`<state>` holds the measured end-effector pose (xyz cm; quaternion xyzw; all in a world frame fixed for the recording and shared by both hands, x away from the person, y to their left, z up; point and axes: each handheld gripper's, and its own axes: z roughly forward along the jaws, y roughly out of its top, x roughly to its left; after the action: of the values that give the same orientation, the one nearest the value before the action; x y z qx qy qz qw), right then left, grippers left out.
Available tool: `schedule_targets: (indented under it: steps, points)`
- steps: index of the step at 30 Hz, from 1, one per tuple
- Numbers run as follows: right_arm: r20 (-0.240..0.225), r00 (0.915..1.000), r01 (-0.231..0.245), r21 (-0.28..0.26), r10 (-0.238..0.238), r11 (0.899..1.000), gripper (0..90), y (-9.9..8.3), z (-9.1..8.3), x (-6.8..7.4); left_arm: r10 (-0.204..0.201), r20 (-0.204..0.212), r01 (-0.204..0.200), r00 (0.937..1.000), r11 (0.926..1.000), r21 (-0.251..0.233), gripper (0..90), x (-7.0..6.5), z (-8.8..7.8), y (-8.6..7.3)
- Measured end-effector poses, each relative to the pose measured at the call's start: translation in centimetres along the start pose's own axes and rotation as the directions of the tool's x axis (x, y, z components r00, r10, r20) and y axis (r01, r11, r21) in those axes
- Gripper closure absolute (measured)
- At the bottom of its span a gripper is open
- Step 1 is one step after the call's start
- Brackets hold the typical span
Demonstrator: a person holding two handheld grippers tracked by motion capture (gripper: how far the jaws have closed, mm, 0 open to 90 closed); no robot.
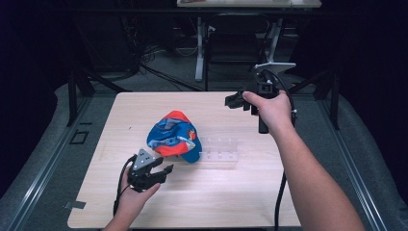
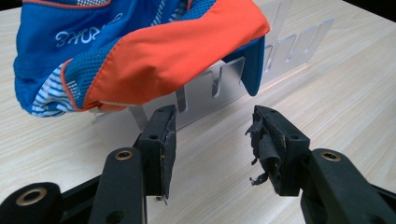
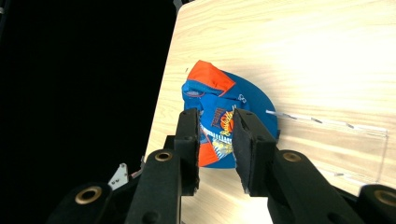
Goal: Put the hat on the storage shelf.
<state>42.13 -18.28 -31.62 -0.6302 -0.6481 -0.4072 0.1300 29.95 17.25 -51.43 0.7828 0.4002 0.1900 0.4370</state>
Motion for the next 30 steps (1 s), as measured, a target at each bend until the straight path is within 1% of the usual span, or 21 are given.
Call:
schedule_targets:
  steps: [5, 7, 11, 17, 20, 22, 24, 27, 29, 30]
  points:
    - [0.016, 0.9999, 0.004, 0.003, -0.004, 1.0, 70.8, -0.2, -0.3, -0.6, -0.008, -0.005, 0.008, 1.0, 1.0, 0.006, 50.5, 0.3, -0.2, -0.3]
    - [0.04, 0.9991, 0.01, 0.005, -0.01, 1.0, 70.5, -0.3, -0.5, -0.7, -0.005, -0.008, 0.005, 1.0, 1.0, 0.005, 50.2, 0.4, -0.3, -0.4]
    - [0.038, 0.9992, 0.012, -0.005, -0.012, 1.0, 69.7, -0.6, -0.8, -0.9, -0.01, -0.011, 0.01, 0.9999, 0.9999, 0.005, 49.4, 0.7, -0.7, -0.7]
    - [0.059, 0.9978, 0.03, 0.006, -0.03, 1.0, 66.7, -1.2, -1.3, -1.4, -0.013, -0.014, 0.013, 0.9998, 0.9999, 0.011, 48.5, 1.1, -1.4, -1.5]
    - [0.069, 0.9969, 0.037, 0.011, -0.038, 0.999, 64.1, -1.6, -1.5, -1.9, -0.029, -0.021, 0.029, 0.9994, 0.9994, 0.02, 48.0, 1.8, -1.7, -2.1]
    - [0.08, 0.9959, 0.042, 0.005, -0.042, 0.999, 62.3, -1.9, -1.6, -2.4, -0.044, -0.023, 0.045, 0.9987, 0.9989, 0.013, 47.7, 2.1, -1.9, -2.5]
    - [0.085, 0.9957, 0.037, 0.014, -0.038, 0.999, 61.5, -2.2, -1.7, -2.9, -0.052, -0.029, 0.052, 0.9983, 0.9985, 0.017, 47.2, 2.3, -2.0, -2.9]
    - [0.103, 0.9937, 0.044, 0.017, -0.046, 0.999, 59.2, -2.7, -1.7, -3.6, -0.063, -0.035, 0.064, 0.9974, 0.9977, 0.023, 46.7, 2.7, -2.2, -3.4]
    - [0.105, 0.9935, 0.041, 0.023, -0.043, 0.999, 58.6, -3.1, -1.7, -4.1, -0.078, -0.04, 0.079, 0.9961, 0.9968, 0.01, 46.4, 2.8, -2.3, -3.7]
    - [0.105, 0.9935, 0.04, 0.024, -0.042, 0.999, 58.1, -3.2, -1.7, -4.3, -0.079, -0.038, 0.08, 0.9962, 0.9967, 0.014, 46.1, 2.9, -2.4, -3.8]
